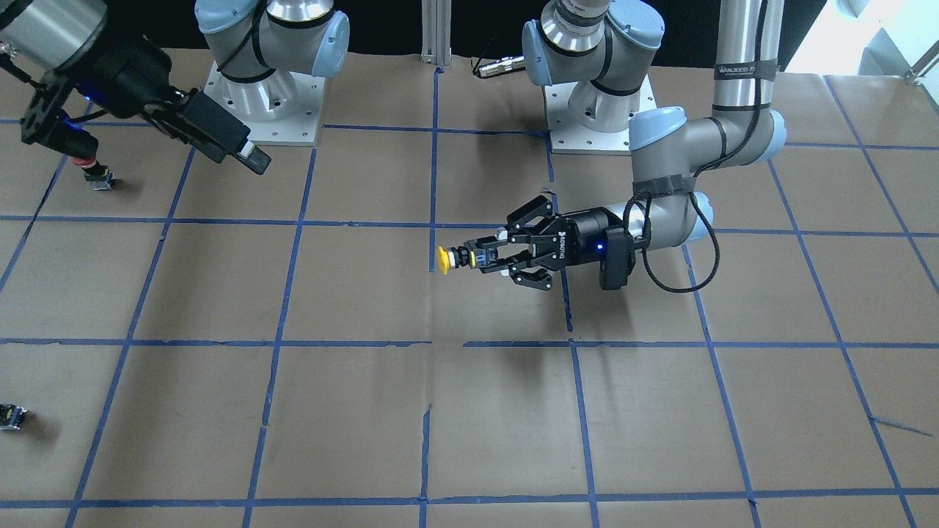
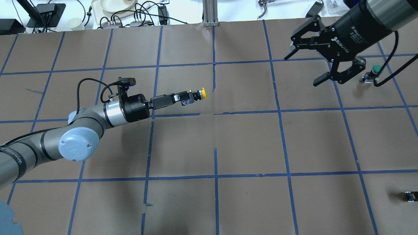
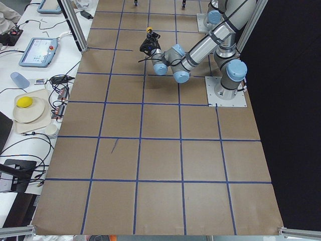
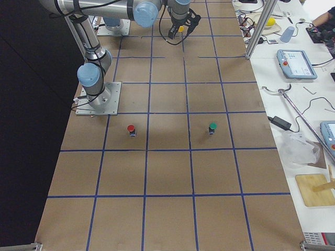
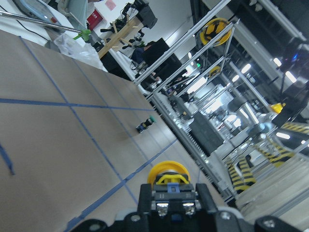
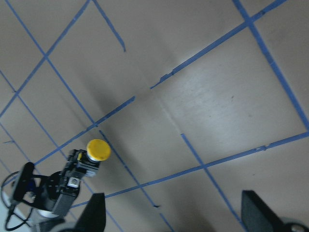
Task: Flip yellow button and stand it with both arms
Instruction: 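Carry the button toward the right gripper while the right gripper reaches to meet it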
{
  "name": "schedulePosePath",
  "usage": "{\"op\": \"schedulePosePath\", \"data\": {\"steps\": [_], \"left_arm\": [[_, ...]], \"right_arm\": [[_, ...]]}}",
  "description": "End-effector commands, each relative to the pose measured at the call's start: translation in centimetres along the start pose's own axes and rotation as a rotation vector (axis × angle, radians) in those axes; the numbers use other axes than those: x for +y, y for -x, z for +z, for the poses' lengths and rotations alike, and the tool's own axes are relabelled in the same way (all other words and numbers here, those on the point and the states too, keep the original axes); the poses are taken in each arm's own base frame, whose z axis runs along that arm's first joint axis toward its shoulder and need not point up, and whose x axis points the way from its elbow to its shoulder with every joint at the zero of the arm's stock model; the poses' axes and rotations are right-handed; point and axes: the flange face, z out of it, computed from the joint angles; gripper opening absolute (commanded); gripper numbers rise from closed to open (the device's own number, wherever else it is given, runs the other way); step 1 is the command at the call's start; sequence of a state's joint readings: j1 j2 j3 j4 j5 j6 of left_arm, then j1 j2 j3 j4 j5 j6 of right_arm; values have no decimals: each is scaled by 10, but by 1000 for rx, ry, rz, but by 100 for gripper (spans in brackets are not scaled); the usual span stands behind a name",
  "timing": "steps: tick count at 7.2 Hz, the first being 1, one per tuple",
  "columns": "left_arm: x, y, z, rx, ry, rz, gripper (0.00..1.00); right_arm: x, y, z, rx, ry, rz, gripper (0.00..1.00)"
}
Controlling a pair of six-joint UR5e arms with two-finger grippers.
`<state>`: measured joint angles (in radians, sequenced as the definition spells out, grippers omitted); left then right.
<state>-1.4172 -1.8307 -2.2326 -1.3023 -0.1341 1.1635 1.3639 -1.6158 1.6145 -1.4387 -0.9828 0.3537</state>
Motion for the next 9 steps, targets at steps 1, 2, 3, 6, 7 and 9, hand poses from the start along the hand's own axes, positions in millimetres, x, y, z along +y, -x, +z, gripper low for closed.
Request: {"op": "schedulePosePath", "data": {"steps": [1, 2, 3, 6, 7, 9], "left_arm": [[22, -43, 77, 246, -110, -174, 5], [27, -50, 95, 306, -144, -195, 4], [29, -53, 103, 334, -162, -192, 4], [7, -60, 128, 371, -131, -150, 4], [4, -61, 129, 371, -127, -146, 4], [3, -62, 129, 374, -129, -145, 5]], "right_arm": [[-20, 14, 21, -147, 97, 123, 100], [-27, 16, 25, -160, 93, 151, 100], [-26, 17, 31, -159, 110, 165, 99], [-8, 33, 35, -190, 153, 206, 99], [0, 39, 40, -179, 165, 220, 99], [3, 38, 40, -170, 177, 236, 91]]}}
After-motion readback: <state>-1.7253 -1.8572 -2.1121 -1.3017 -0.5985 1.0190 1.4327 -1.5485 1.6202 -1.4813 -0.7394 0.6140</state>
